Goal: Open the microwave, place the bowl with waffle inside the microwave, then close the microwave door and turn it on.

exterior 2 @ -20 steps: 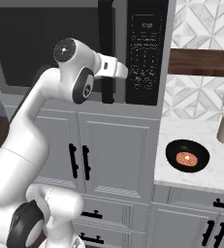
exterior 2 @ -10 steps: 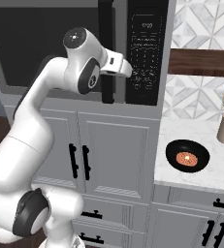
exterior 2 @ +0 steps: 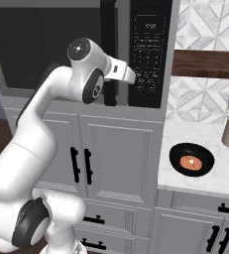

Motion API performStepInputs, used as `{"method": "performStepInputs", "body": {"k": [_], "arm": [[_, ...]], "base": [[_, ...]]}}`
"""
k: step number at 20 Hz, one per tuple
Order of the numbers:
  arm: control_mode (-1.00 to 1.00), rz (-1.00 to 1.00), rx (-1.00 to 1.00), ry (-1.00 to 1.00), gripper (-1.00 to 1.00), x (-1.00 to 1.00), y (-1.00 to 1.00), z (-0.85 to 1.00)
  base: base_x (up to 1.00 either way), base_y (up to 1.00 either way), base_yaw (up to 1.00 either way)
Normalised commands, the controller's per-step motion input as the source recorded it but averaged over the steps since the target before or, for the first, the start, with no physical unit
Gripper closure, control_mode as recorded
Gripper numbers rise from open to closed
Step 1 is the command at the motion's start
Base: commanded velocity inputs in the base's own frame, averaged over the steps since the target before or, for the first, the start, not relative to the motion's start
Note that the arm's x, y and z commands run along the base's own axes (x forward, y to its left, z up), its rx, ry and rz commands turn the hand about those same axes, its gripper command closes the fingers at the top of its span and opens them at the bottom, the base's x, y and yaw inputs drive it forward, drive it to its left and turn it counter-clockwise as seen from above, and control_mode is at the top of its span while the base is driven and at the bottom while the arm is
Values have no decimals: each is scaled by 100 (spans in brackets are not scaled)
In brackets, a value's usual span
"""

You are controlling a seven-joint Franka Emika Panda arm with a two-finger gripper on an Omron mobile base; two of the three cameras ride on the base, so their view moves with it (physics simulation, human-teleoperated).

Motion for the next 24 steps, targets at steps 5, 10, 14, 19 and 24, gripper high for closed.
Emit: {"method": "performStepInputs", "body": {"k": [5,10,14,19,24], "arm": [[-100,0,0,0,-100,21,0,0],[-100,0,0,-1,-100,20,0,-14],[-100,0,2,-10,-100,13,0,-46],[-100,0,0,-1,100,8,0,-10],[-100,0,0,0,100,13,0,0]], "base": [[0,0,0],[0,0,0],[0,0,0],[0,0,0],[0,0,0]]}}
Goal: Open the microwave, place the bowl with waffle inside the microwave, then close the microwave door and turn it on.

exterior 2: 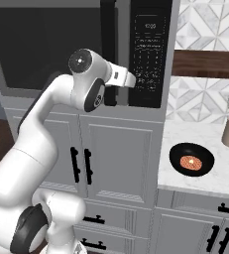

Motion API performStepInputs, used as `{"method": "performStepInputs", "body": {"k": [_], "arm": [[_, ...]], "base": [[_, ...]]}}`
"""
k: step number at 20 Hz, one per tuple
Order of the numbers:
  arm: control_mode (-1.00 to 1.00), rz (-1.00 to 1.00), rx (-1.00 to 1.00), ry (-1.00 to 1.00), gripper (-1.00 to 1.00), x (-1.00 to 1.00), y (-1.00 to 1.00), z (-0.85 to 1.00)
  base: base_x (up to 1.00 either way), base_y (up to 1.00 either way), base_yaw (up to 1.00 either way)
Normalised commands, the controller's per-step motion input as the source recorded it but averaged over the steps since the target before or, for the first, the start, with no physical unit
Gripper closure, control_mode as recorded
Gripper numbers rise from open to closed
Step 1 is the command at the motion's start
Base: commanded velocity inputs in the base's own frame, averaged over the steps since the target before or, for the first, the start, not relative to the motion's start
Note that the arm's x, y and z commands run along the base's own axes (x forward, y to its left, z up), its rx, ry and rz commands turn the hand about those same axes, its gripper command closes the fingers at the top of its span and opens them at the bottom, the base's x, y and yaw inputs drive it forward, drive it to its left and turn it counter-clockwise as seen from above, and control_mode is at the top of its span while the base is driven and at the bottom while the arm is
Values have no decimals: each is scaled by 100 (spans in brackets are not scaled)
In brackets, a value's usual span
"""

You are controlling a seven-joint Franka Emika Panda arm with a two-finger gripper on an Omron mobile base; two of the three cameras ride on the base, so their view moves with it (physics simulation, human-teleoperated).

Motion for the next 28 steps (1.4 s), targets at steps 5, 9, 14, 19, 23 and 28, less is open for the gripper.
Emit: {"method": "performStepInputs", "body": {"k": [5,9,14,19,23,28], "arm": [[-100,0,0,0,100,14,0,0],[-100,0,0,2,100,11,0,0],[-100,0,0,0,100,6,0,0],[-100,8,0,-1,100,-3,15,16],[-100,14,0,-7,100,-1,33,16],[-100,12,0,-11,100,-31,43,22]], "base": [[0,0,0],[0,0,0],[0,0,0],[0,0,0],[0,0,0],[0,0,0]]}}
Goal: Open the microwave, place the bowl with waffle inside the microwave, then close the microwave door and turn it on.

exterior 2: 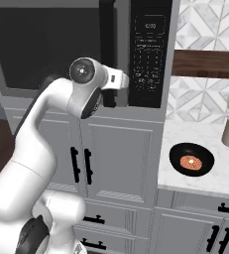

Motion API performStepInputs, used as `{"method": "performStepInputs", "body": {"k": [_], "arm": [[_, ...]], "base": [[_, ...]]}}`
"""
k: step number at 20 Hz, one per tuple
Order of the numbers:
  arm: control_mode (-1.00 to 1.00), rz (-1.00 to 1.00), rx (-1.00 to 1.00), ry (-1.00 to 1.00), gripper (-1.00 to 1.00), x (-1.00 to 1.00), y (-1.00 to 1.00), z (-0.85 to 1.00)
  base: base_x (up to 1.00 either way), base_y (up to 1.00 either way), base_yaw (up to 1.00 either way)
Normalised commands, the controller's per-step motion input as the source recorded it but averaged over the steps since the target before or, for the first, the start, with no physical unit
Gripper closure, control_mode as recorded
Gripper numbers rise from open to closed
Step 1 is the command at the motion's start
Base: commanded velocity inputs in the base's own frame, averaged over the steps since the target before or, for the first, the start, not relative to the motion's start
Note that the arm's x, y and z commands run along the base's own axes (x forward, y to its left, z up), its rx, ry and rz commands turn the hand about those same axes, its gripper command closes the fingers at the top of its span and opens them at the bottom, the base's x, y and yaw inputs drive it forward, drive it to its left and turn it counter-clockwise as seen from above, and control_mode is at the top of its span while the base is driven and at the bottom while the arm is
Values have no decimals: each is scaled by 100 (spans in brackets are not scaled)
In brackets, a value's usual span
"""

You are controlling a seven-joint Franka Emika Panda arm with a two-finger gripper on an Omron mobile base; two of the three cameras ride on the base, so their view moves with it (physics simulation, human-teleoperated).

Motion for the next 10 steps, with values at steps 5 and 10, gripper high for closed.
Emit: {"method": "performStepInputs", "body": {"k": [5,10], "arm": [[-100,15,0,-2,100,-70,42,44],[-100,22,0,0,100,-98,39,48]], "base": [[0,0,0],[0,0,0]]}}
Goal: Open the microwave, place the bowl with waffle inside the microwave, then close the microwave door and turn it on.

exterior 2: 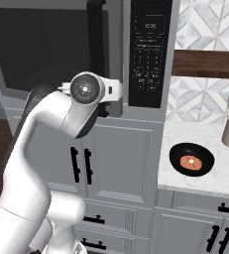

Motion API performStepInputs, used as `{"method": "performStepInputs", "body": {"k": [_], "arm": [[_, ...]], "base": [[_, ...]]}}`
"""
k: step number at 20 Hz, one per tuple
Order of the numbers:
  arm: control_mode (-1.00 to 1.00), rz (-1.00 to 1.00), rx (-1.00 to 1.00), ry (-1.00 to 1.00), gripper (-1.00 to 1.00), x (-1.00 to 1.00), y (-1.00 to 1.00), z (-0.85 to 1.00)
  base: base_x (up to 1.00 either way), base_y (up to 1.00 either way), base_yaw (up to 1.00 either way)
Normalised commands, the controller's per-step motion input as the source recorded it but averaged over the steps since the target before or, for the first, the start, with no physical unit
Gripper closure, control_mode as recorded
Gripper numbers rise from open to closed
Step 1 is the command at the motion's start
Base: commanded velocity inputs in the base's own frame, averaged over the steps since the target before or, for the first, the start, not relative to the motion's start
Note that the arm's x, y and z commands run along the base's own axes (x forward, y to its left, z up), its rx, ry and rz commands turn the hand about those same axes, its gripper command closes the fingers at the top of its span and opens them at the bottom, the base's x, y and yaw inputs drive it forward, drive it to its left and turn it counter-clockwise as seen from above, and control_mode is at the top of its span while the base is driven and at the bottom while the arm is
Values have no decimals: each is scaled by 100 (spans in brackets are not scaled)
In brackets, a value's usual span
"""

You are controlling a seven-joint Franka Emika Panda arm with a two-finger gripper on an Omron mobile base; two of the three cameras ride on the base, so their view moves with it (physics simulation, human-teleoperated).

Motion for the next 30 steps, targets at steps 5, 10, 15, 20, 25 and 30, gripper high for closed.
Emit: {"method": "performStepInputs", "body": {"k": [5,10,15,20,25,30], "arm": [[-100,16,-1,-11,100,-100,48,16],[-100,8,-6,-16,100,-100,68,12],[-100,3,-10,-5,100,-96,50,22],[-100,0,-8,-5,-100,-70,18,30],[-100,10,2,-33,-100,-100,-5,8],[-100,6,8,-24,-100,-39,-73,23]], "base": [[0,0,0],[0,0,0],[0,0,0],[0,0,0],[0,0,0],[0,0,0]]}}
